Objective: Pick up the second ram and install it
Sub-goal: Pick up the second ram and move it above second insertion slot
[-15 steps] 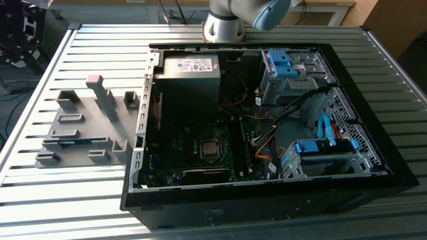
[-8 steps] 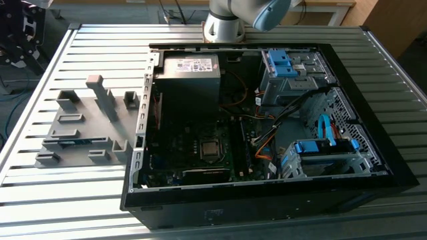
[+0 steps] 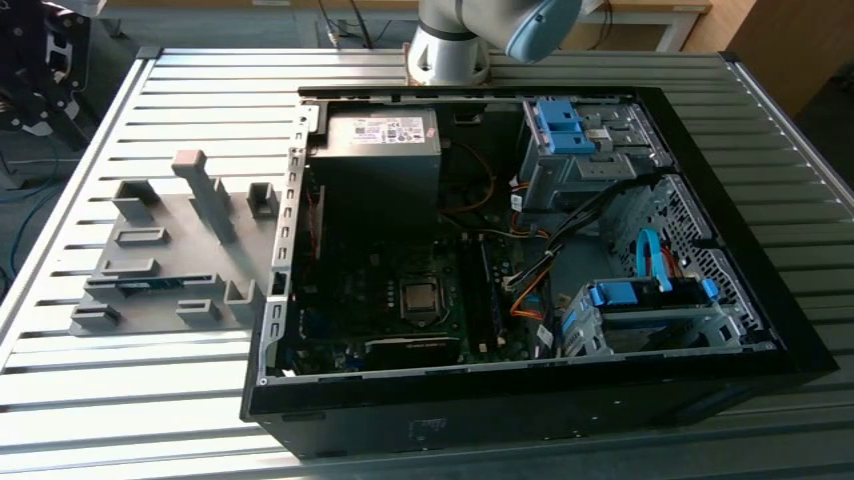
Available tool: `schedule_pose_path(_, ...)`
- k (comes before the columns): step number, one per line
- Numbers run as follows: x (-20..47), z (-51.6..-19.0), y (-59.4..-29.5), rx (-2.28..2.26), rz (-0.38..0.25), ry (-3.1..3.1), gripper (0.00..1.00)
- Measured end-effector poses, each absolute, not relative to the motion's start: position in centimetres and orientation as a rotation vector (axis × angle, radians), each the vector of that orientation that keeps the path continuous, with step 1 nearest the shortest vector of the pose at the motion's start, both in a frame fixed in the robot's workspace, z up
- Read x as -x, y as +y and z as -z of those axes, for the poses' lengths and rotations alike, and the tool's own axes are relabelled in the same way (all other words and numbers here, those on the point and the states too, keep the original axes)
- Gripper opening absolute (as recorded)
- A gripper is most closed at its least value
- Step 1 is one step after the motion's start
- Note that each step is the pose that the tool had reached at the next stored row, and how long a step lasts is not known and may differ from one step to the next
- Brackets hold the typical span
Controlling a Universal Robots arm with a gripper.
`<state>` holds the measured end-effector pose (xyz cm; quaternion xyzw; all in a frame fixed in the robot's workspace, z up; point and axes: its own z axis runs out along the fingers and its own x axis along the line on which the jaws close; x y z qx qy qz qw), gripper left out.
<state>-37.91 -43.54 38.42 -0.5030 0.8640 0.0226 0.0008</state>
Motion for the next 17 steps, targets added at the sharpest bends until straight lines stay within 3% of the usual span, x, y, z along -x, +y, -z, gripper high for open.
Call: schedule_pose_path(17,37.93,-38.35,-43.59,1.642,-0.071,2.677,0.11)
